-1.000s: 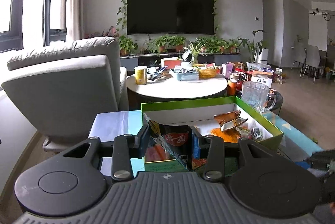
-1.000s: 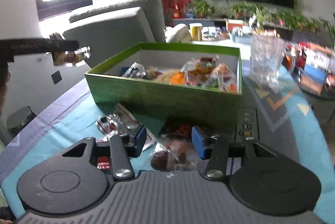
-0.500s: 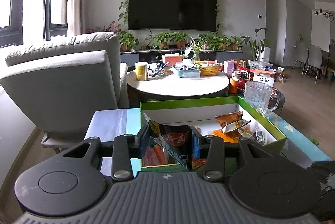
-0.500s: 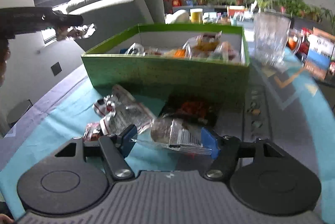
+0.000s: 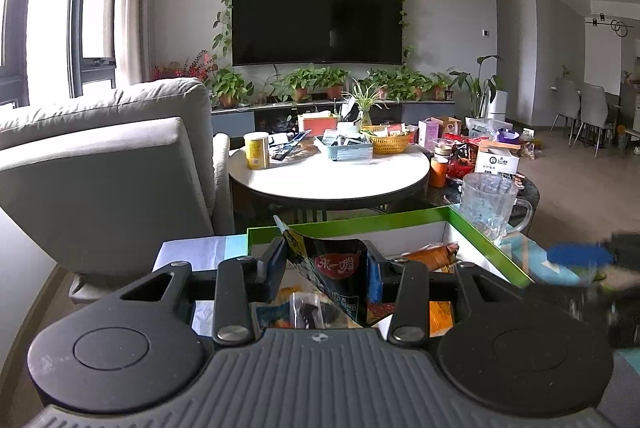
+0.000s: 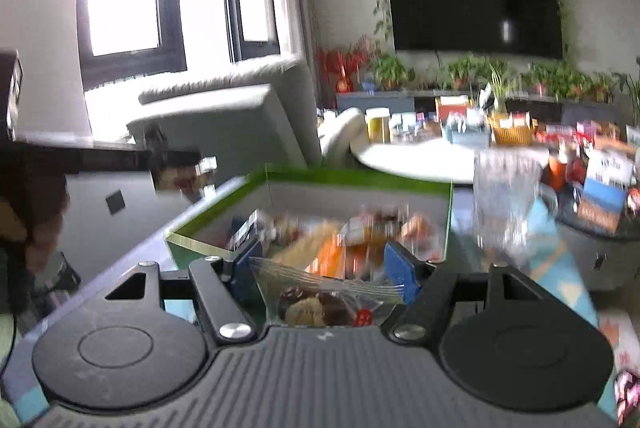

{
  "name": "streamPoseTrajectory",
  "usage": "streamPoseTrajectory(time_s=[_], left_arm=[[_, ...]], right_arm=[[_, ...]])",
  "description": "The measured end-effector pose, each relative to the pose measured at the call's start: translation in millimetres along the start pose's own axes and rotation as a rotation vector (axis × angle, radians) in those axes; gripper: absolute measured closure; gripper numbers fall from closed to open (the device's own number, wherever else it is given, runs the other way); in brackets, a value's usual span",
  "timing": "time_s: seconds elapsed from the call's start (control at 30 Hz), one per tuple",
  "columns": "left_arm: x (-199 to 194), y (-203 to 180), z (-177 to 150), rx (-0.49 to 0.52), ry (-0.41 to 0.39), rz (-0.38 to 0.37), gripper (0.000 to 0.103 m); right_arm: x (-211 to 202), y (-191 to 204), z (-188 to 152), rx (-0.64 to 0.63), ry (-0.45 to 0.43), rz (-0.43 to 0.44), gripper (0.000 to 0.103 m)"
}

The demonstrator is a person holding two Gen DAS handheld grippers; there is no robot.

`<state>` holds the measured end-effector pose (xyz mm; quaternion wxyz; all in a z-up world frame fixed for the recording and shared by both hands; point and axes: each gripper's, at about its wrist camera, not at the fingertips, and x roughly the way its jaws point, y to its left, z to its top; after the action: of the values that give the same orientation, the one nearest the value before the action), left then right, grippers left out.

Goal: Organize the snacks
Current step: 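Carry both snacks into the green box and open both tools to release them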

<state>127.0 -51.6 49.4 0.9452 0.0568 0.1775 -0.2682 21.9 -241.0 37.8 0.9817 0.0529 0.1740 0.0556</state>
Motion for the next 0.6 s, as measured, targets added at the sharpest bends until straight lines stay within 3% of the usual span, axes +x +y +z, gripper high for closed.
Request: streamPoseTrajectory(time_s=[0.27,0.6], left_arm=[[28.3,-2.6,1.2,0.01,0.039,-0.005,0.065],[69.1,-4.0,-10.2,0.03,0.157,0.014,0.053]], right_arm=[[44.3,-22.1,31.9,0.034,-0.028,0.007,0.032],[76.5,-30.1,23.9,0.068,0.025,-0.014,0.029]])
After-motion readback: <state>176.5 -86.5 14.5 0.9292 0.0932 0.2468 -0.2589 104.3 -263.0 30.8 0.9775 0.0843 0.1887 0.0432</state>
